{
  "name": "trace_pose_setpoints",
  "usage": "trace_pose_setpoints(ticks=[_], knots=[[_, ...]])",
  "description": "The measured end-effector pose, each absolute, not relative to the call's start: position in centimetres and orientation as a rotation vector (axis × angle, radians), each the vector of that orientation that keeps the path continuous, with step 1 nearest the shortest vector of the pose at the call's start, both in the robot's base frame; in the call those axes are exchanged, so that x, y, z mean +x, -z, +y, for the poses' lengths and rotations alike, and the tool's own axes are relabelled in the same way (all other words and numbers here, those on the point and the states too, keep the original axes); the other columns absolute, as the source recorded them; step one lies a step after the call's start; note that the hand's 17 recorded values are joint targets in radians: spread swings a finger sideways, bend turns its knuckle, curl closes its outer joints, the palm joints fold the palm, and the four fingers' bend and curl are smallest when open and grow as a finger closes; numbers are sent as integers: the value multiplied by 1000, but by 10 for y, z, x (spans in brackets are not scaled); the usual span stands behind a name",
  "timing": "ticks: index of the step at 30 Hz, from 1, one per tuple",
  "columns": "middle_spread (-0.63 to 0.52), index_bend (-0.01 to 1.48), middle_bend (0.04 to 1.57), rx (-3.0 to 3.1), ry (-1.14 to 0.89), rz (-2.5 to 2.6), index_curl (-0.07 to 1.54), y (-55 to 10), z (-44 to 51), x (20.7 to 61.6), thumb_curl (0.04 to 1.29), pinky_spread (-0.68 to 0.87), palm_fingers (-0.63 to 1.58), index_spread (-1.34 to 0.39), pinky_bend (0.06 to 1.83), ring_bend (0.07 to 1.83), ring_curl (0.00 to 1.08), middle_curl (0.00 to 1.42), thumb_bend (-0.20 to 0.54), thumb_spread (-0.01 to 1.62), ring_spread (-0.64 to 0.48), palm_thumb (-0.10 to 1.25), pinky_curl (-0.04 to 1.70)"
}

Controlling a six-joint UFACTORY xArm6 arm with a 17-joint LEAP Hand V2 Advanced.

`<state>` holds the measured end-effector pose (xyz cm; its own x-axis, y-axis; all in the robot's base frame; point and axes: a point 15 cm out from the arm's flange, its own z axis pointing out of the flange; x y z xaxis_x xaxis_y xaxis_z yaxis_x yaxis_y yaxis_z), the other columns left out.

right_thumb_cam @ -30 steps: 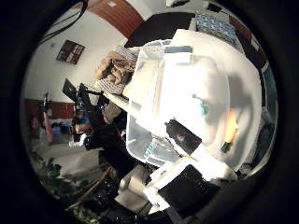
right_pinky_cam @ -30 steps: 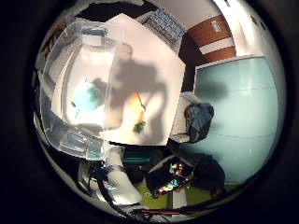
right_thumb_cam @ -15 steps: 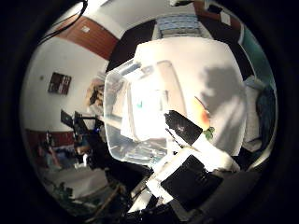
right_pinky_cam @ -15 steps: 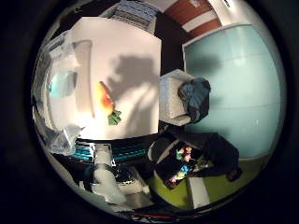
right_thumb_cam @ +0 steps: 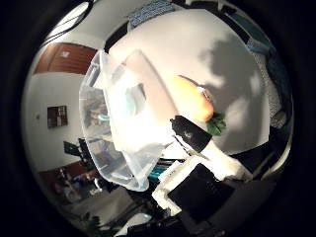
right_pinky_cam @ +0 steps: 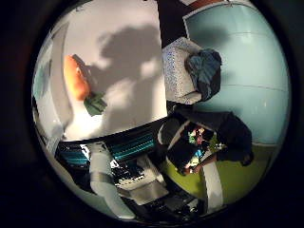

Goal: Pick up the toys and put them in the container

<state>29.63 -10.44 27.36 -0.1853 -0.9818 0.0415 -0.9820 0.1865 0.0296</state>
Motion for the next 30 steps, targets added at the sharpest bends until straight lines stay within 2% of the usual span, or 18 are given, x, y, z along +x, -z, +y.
trace_pose_setpoints(ticks=[30], knots=[[23,171,301,1880,143,-2385,298,-153,-107,317,323,474,302,-175,537,568,172,346,-21,1127,160,540,204]])
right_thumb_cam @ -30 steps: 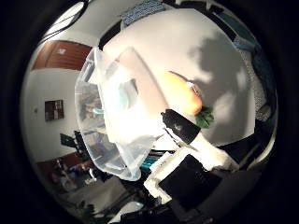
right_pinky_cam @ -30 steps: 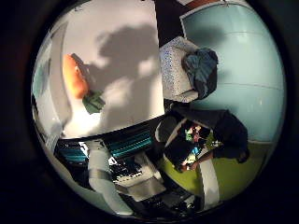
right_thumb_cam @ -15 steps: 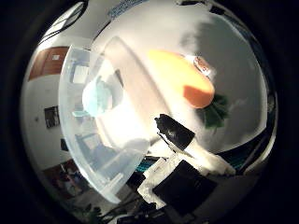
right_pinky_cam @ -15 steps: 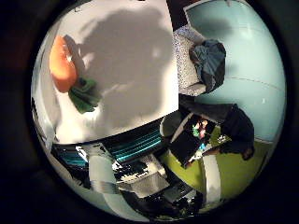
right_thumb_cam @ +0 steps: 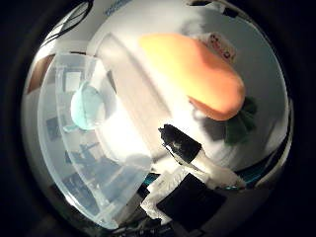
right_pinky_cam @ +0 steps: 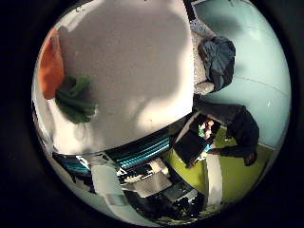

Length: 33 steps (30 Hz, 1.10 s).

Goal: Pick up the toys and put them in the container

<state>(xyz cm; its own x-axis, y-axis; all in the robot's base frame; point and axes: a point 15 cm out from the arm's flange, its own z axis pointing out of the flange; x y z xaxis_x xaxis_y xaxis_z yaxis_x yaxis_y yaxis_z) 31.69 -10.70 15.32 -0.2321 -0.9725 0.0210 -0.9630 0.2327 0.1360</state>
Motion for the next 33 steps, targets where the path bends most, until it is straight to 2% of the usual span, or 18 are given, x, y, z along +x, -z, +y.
trace_pose_setpoints(ticks=[8,11,13,16,18,19,20,21,22,23,27,33], knots=[[4,176,302,1866,191,-2355,308,-133,-107,314,321,462,316,-190,492,546,170,350,-21,1127,154,546,194],[-38,179,333,1878,159,-2363,315,-131,-110,321,322,462,362,-210,449,545,171,362,-21,1124,130,555,184],[-86,166,425,1881,157,-2360,310,-131,-110,321,321,454,436,-222,390,587,183,393,-20,1122,67,559,167],[-178,210,573,1883,158,-2358,333,-131,-110,321,327,398,555,-264,307,642,206,463,-16,1124,-100,582,143],[-233,273,659,1884,154,-2360,363,-132,-110,322,333,292,671,-304,257,699,228,516,-11,1124,-217,620,120],[-239,280,669,1887,147,-2361,369,-133,-111,323,333,272,686,-309,252,714,235,524,-11,1124,-233,625,117],[-259,336,717,1908,97,-2349,390,-144,-117,325,346,145,946,-336,298,809,270,550,6,1123,-274,664,122],[-279,376,723,1908,80,-2352,399,-148,-120,325,359,-32,1093,-363,349,874,285,566,4,1118,-316,705,114],[-287,564,797,1910,61,-2352,522,-153,-123,325,395,-323,1233,-375,554,967,378,641,4,1088,-350,803,195],[-288,627,832,1912,43,-2352,558,-158,-126,325,415,-398,1229,-367,650,995,405,668,3,1066,-355,847,233],[-276,779,940,1935,-57,-2362,660,-183,-135,328,511,-483,1124,-320,935,1101,500,761,-18,913,-345,938,380],[-266,861,1014,1942,-170,-2401,739,-231,-153,317,626,-477,1024,-298,1026,1154,591,860,-19,704,-339,988,493]])
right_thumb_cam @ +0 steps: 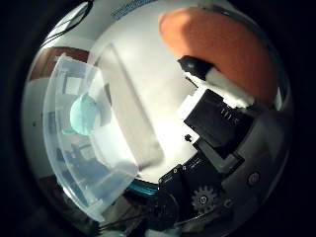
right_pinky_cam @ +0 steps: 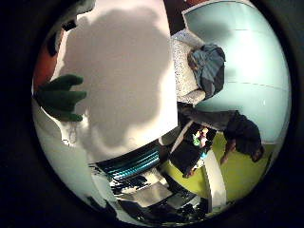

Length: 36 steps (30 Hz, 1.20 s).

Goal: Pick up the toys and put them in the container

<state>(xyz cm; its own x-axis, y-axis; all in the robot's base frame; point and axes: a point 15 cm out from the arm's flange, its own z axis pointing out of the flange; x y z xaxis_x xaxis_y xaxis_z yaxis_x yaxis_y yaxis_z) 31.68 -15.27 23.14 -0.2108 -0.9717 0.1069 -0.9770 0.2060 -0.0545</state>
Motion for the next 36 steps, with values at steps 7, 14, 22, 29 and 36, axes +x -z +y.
trace_pose_setpoints(ticks=[7,14,22,29,36], knots=[[-268,964,1063,1966,-277,-2419,818,-301,-160,317,727,-459,937,-293,1071,1201,685,962,-24,549,-332,1009,620],[-277,1001,1080,2012,-284,-2500,845,-385,-142,332,770,-461,897,-290,1069,1228,738,1015,-25,528,-330,1003,705],[-283,1016,1085,2224,-179,-2406,855,-465,-69,322,793,-468,884,-290,1054,1225,768,1043,-26,530,-328,997,778],[-287,1015,1079,2425,-113,-2263,859,-493,9,308,805,-474,885,-290,1025,1217,782,1055,-25,531,-333,994,825],[-289,1009,1071,2575,-44,-2108,861,-494,96,293,813,-472,890,-291,998,1206,792,1061,-25,541,-337,989,860]])
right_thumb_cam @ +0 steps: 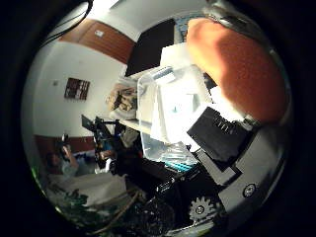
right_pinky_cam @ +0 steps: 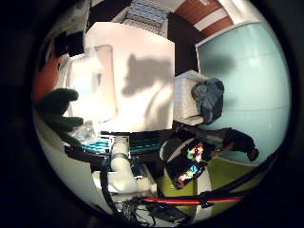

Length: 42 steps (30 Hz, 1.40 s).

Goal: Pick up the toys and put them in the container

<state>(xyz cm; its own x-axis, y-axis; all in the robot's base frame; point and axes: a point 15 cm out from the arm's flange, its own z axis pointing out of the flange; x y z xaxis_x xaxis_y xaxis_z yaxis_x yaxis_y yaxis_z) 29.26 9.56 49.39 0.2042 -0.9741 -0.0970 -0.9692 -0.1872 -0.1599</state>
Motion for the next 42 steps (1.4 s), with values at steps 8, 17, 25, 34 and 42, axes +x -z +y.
trace_pose_setpoints(ticks=[8,17,25,34,42], knots=[[-297,1003,1057,-2381,-26,1807,861,-478,148,286,817,-480,894,-299,974,1196,800,1077,-25,548,-340,991,891],[-287,511,953,-2450,-50,1763,759,-466,162,284,708,-555,700,-352,995,1219,759,973,-32,898,-340,790,861],[-90,183,333,-2485,-65,1737,476,-454,162,282,445,-144,34,-474,870,816,516,606,-26,1160,-64,613,765],[59,145,225,-2501,-46,1681,282,-461,158,277,353,396,-12,-467,866,686,350,414,-20,1147,186,596,616],[62,165,208,-2454,-33,1744,258,-459,128,275,333,441,38,-464,826,666,293,363,-19,1140,183,610,512]])
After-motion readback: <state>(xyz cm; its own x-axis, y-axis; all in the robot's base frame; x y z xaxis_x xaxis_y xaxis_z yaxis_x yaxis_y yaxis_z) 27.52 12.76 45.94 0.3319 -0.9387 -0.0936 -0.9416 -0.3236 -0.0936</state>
